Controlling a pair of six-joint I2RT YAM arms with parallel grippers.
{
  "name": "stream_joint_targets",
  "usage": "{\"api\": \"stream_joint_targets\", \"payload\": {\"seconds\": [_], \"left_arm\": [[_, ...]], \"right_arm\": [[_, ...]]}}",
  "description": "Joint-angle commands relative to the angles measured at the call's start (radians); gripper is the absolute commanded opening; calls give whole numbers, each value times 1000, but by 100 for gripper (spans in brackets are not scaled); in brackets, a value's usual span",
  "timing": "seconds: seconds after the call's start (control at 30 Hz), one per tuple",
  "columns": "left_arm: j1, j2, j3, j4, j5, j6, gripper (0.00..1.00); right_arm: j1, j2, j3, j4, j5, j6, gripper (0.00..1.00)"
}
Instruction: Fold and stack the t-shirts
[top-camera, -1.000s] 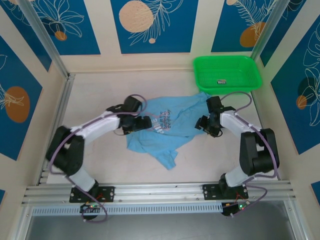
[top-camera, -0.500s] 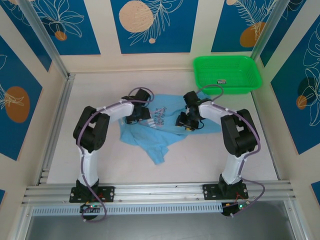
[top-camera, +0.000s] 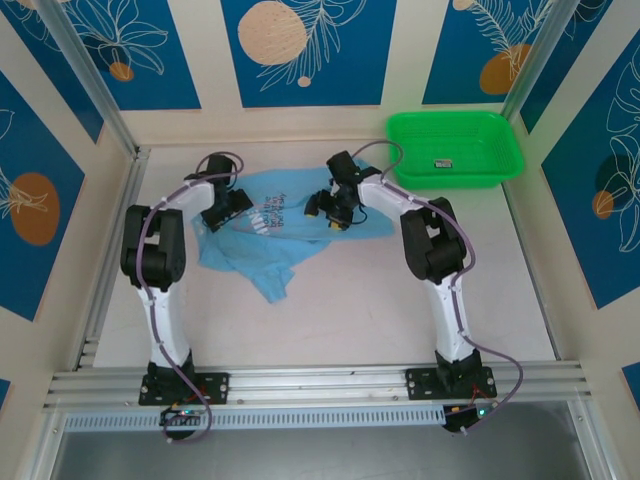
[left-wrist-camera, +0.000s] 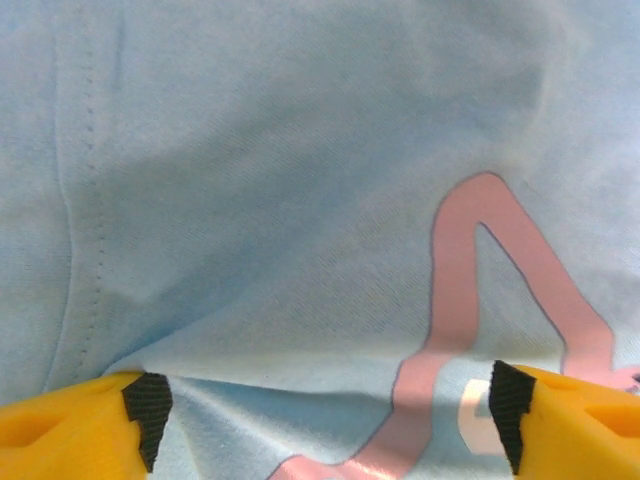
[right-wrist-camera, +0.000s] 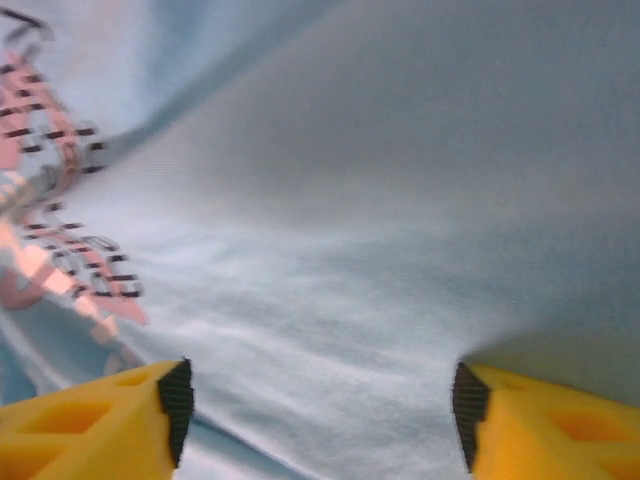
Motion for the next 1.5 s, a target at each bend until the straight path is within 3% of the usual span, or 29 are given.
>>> {"api": "stream_joint_targets", "payload": {"seconds": [0.0,0.17,0.27,0.33,0.43,0.5,0.6,0.77,0.9,1.0,1.27,1.33,1.47], "left_arm": [[3,-127,8,-52,67,38,91],[-53,-437,-215,18,34,-15,97],[-128,-577,-378,39,34,-55,90],[-187,-662,-491,51,36,-71,86],[-273,-782,-640,50,5,-91,79],[-297,-839,-710,34,-3,-106,78],[-309,-876,-819,107,85,-130,74],[-320,-807,-896,306,317,-104,72],[-324,-724,-882,339,343,-75,71],[-323,-666,-868,367,342,-57,60],[-324,-610,-838,330,263,-24,15],[-323,-623,-830,309,248,-17,3],[-324,-691,-785,186,180,10,0]], "right_arm": [[4,-97,96,-86,-2,-57,77],[-29,-418,-198,63,93,-98,78],[-95,-593,-487,191,112,-102,78],[-177,-673,-685,281,74,-109,77],[-303,-699,-828,322,-41,-154,74],[-328,-656,-842,327,-28,-190,74],[-326,-548,-762,252,17,-212,71],[-332,-434,-656,216,44,-215,61],[-329,-371,-585,177,79,-222,57],[-328,-316,-536,143,71,-233,49],[-329,-244,-463,80,75,-233,25],[-324,-245,-461,83,66,-241,14],[-302,-295,-486,111,64,-266,2]]}}
